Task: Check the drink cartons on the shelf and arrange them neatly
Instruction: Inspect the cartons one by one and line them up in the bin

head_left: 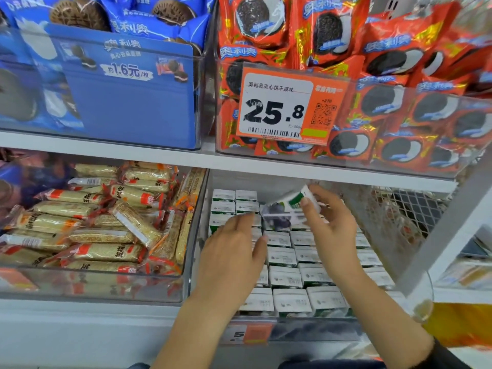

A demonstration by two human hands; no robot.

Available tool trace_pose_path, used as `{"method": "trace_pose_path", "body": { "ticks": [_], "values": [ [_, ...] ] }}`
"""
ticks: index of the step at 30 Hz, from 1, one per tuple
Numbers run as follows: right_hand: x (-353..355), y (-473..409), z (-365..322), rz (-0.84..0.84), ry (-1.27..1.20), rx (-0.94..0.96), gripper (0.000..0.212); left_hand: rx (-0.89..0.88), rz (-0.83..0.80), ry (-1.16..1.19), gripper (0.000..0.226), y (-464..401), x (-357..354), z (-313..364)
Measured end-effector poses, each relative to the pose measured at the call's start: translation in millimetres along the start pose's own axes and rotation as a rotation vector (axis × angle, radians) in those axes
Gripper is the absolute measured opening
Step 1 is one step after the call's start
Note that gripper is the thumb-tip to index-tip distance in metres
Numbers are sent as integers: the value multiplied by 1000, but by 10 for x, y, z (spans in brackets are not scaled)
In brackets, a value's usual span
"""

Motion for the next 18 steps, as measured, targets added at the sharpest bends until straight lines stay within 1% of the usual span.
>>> {"method": "trace_pose_path", "body": {
  "ticks": [2,4,7,9,11,14,16,18],
  "values": [
    [106,103,86,-6,-158,-205,14,66,58,193,51,-6,105,-2],
    [176,177,138,-13,-265,-357,13,143,38,360,49,3,109,-4],
    [226,224,121,-33,-334,-459,12,289,-53,692,42,74,18,52],
    [247,261,113,-28,-368,-492,16,351,-81,851,40,123,-30,82],
    [261,322,142,-21,-407,-530,19,337,-88,894,39,134,-14,112],
    [212,426,176,-51,-447,-590,26,251,-112,893,35,118,27,219],
    [132,479,164,-105,-452,-605,24,206,-110,887,34,119,19,276],
    [72,517,145,-141,-451,-613,18,151,-82,816,39,118,11,302]
  ]
}}
Point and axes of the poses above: each hand's wrist, its own y-axis away from the middle knuckle, its own x-axis out of the back of the hand, z = x × y, the point moved 9 cm from there along -y, towards the middle knuckle, and after that the axes turned 10 degrees about z, right-handed, at the moved point
